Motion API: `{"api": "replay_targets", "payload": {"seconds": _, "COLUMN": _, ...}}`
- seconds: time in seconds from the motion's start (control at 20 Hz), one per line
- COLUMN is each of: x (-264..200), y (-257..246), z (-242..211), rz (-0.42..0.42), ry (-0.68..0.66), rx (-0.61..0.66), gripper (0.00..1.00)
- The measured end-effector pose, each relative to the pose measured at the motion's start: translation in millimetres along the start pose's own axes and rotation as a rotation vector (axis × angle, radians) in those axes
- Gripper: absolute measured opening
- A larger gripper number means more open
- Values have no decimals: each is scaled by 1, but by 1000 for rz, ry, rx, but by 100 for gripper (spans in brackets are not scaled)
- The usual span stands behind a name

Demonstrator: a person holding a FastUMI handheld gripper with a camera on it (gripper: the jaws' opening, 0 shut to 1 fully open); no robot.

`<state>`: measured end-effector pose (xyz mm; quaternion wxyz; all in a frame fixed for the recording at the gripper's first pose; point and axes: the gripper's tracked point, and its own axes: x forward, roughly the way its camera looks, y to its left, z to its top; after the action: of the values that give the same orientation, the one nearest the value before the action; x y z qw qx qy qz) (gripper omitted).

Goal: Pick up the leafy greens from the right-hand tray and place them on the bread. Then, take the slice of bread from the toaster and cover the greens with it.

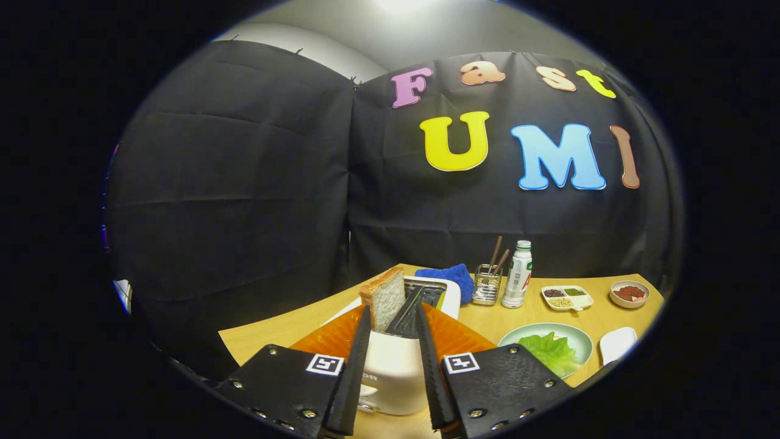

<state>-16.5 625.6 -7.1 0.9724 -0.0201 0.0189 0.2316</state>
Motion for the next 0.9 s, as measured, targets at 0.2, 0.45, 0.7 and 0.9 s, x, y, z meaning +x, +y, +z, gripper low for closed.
{"api": "replay_targets", "payload": {"seconds": 0.2, "x": 22, "y": 10, "z": 0, "rz": -34, "ry": 14, "rx": -16, "gripper": 46}}
{"api": "replay_targets", "payload": {"seconds": 0.45, "x": 40, "y": 16, "z": -7, "rz": -69, "ry": 34, "rx": -12, "gripper": 46}}
{"api": "replay_targets", "payload": {"seconds": 0.7, "x": 53, "y": 14, "z": -1, "rz": -100, "ry": -2, "rx": -44, "gripper": 17}}
{"api": "replay_targets", "payload": {"seconds": 0.9, "x": 51, "y": 4, "z": 1, "rz": -143, "ry": 21, "rx": -34, "gripper": 4}}
